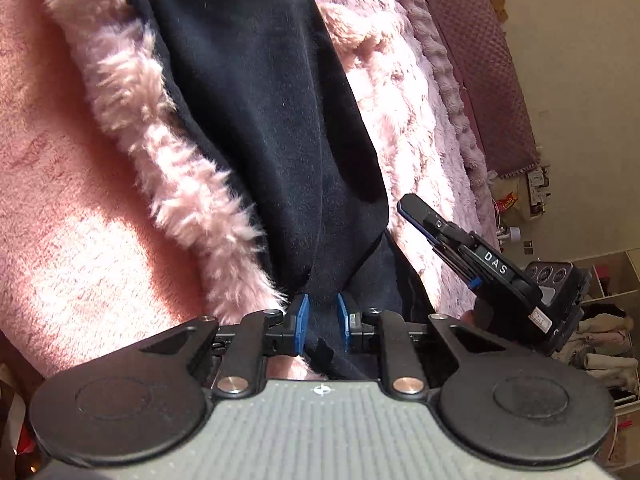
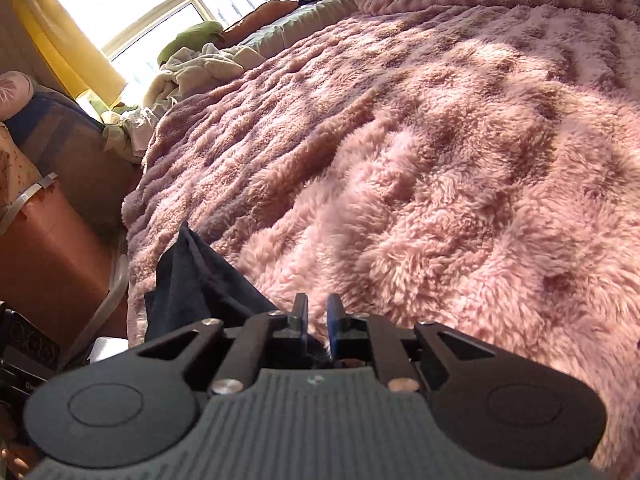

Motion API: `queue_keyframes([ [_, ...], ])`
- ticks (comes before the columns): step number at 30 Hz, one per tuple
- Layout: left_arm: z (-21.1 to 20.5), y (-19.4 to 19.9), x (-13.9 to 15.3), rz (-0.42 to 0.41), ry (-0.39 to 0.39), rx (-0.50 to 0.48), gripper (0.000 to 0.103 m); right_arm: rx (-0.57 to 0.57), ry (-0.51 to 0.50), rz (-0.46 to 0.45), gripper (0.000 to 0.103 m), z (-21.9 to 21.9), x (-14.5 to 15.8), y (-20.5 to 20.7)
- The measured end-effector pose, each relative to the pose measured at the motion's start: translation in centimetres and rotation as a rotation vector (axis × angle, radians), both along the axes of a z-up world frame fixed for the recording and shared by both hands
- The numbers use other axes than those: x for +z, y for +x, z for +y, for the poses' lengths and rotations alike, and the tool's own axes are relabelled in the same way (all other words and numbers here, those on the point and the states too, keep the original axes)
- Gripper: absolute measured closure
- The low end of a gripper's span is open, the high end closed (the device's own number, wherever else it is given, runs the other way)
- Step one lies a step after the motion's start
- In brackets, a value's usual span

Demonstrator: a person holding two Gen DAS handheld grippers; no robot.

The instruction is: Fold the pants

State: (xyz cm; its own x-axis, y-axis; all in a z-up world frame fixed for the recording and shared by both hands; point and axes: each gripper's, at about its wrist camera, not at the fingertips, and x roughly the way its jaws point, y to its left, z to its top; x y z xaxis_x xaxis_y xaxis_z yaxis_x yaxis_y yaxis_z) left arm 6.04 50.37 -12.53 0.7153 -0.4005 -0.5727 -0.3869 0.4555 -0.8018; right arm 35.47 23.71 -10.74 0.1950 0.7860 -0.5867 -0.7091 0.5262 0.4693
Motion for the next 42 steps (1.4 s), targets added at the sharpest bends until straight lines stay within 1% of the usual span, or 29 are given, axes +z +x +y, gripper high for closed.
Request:
queue_keyframes([
  [2, 0.9, -0.9, 0.7, -0.025, 0.039, 0.086, 0.076, 0.026, 0.023, -0.027, 0.095, -0.2, 0.6, -0.9],
  [5, 1.8, -1.8, 0.9, -0.036, 0.033, 0.166, 0.074, 0.092, 0.06, -0.042, 0.095, -0.4, 1.3, -2.5],
  [6, 2.1, -2.1, 1.1, -0.029, 0.051, 0.202, 0.071, 0.138, 0.063, -0.046, 0.095, -0.3, 1.5, -3.5],
  [7, 2.1, -2.2, 1.3, -0.007, 0.099, 0.239, 0.065, 0.185, 0.052, -0.044, 0.095, 0.1, 1.6, -4.3],
  [10, 2.9, -3.2, 2.3, 0.091, 0.285, 0.389, 0.059, 0.312, -0.021, -0.01, 0.095, 1.4, 1.3, -6.8],
  [11, 3.2, -3.5, 2.3, 0.121, 0.324, 0.443, 0.059, 0.339, -0.049, -0.005, 0.095, 1.8, 1.0, -7.6],
  [12, 3.6, -3.9, 2.3, 0.122, 0.328, 0.47, 0.059, 0.361, -0.087, -0.007, 0.095, 2.2, 0.7, -8.6],
  [13, 4.0, -4.2, 2.1, 0.105, 0.301, 0.488, 0.059, 0.373, -0.119, -0.014, 0.095, 2.6, 0.3, -9.4],
  [14, 4.5, -4.5, 1.9, 0.083, 0.255, 0.5, 0.059, 0.382, -0.136, -0.014, 0.095, 2.9, -0.1, -9.9],
  [15, 4.9, -4.9, 1.4, 0.048, 0.182, 0.512, 0.059, 0.389, -0.142, -0.01, 0.095, 3.1, -0.4, -10.3],
  [17, 5.7, -5.6, 0.6, 0.019, 0.077, 0.529, 0.059, 0.377, -0.132, -0.006, 0.095, 3.9, -0.7, -10.4],
  [19, 6.2, -6.0, 0.1, 0.015, 0.028, 0.532, 0.059, 0.342, -0.115, 0.003, 0.095, 5.1, -0.7, -9.7],
  [20, 6.2, -5.8, -0.1, 0.022, 0.018, 0.53, 0.059, 0.32, -0.113, 0.003, 0.095, 5.8, -0.7, -9.4],
  [22, 6.2, -5.7, 0.0, 0.032, 0.033, 0.52, 0.059, 0.286, -0.104, -0.009, 0.095, 7.6, -0.4, -8.8],
  [25, 6.2, -5.6, -0.1, 0.038, 0.041, 0.521, 0.058, 0.295, -0.079, -0.06, 0.095, 10.2, 0.3, -8.7],
  [27, 6.4, -5.9, -0.3, 0.036, 0.022, 0.532, 0.059, 0.299, -0.124, -0.12, 0.095, 12.3, 0.3, -9.2],
  [28, 6.6, -6.1, -0.4, 0.034, 0.014, 0.539, 0.059, 0.295, -0.17, -0.126, 0.095, 13.3, -0.1, -9.3],
  [29, 6.6, -6.4, -0.5, 0.038, 0.005, 0.547, 0.059, 0.289, -0.214, -0.108, 0.096, 14.2, -0.8, -9.3],
  [30, 6.7, -6.5, -0.6, 0.037, 0.001, 0.551, 0.059, 0.287, -0.233, -0.077, 0.098, 14.7, -1.5, -9.2],
  [31, 6.7, -6.6, -0.6, 0.034, -0.002, 0.552, 0.059, 0.294, -0.229, -0.053, 0.102, 14.8, -1.7, -9.1],
  [33, 6.9, -6.7, -0.8, 0.035, -0.013, 0.552, 0.059, 0.329, -0.145, 0.024, 0.103, 14.3, -1.4, -8.6],
  [35, 7.0, -6.9, -1.0, 0.033, -0.025, 0.551, 0.058, 0.327, -0.054, 0.1, 0.098, 13.6, -0.7, -8.1],
  [36, 7.1, -7.1, -1.1, 0.036, -0.031, 0.555, 0.058, 0.314, -0.035, 0.094, 0.089, 13.4, -0.2, -8.2],
  [37, 7.2, -7.2, -1.2, 0.038, -0.035, 0.559, 0.058, 0.312, -0.033, 0.066, 0.082, 13.4, 0.1, -8.3],
  [38, 7.3, -7.4, -1.4, 0.042, -0.041, 0.567, 0.058, 0.327, -0.05, -0.006, 0.082, 13.8, 0.6, -9.0],
  [40, 7.5, -7.8, -1.6, 0.046, -0.056, 0.581, 0.058, 0.375, -0.101, -0.186, 0.082, 14.8, 1.5, -11.0],
  [42, 7.7, -8.1, -1.8, 0.046, -0.077, 0.587, 0.058, 0.446, -0.103, -0.32, 0.082, 15.5, 2.2, -13.1],
])
